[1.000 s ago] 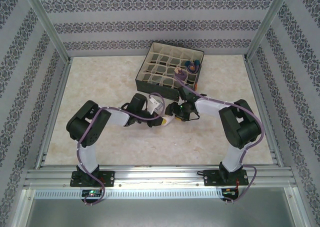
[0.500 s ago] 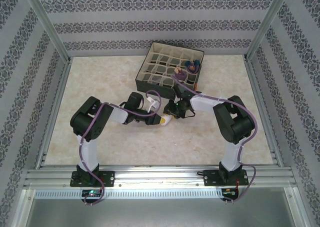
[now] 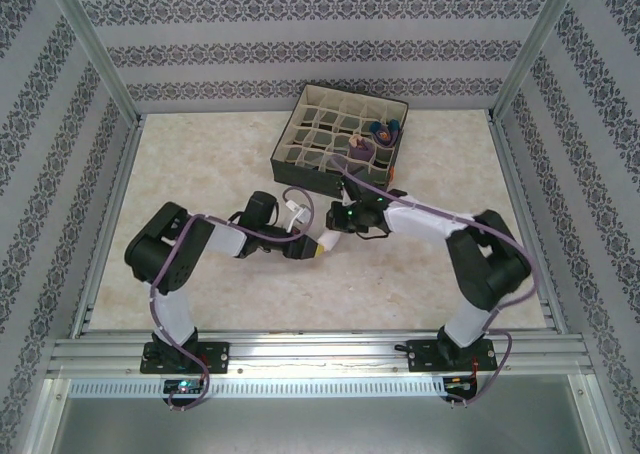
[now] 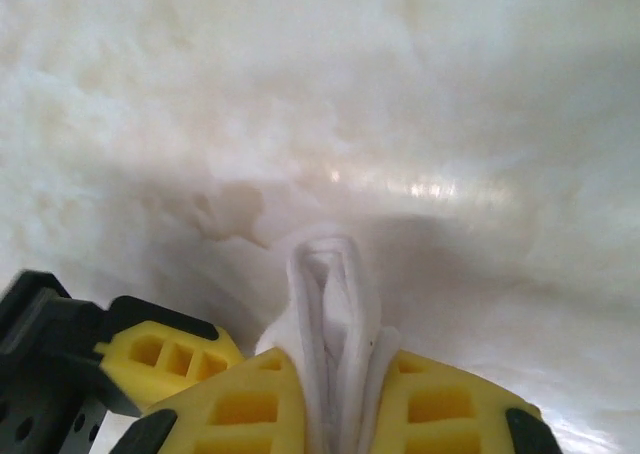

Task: Roll the socks

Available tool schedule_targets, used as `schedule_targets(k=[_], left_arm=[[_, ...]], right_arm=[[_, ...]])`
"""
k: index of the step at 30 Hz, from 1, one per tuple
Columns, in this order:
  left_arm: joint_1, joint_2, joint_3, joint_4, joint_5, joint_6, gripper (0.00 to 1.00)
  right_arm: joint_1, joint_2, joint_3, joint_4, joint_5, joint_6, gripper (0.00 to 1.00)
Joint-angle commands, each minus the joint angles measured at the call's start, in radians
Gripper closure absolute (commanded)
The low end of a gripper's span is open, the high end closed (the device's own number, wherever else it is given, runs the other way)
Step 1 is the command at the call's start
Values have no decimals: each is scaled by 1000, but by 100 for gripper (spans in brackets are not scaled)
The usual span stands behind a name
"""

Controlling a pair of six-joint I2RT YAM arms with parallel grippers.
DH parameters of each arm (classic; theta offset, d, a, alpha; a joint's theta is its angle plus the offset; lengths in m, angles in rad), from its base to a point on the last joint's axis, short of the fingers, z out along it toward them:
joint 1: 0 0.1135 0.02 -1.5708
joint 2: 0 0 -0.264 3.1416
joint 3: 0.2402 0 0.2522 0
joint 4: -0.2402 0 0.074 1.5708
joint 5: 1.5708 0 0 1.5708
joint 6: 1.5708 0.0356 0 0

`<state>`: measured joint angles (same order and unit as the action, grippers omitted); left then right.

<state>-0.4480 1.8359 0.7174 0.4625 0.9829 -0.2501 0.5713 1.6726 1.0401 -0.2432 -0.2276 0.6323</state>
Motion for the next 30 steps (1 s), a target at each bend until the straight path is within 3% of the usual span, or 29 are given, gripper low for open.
schedule_targets(k=[1, 7, 13, 20, 30], left_arm=[[26, -88, -11, 0, -30, -9, 52], [34, -194, 29, -79, -112, 20, 51], [34, -201, 196, -264, -273, 132, 53], [34, -71, 497, -483, -437, 236, 55], [37, 197, 862, -669, -459, 250, 62]], right_arm=[[-27, -114, 6, 15, 112, -172, 100], [-77, -154, 101, -28, 15, -428, 100], [-130, -113, 230, -33, -29, -609, 100], [-171, 70, 470, -28, 78, -777, 100], [-221, 327, 720, -25, 185, -906, 100]])
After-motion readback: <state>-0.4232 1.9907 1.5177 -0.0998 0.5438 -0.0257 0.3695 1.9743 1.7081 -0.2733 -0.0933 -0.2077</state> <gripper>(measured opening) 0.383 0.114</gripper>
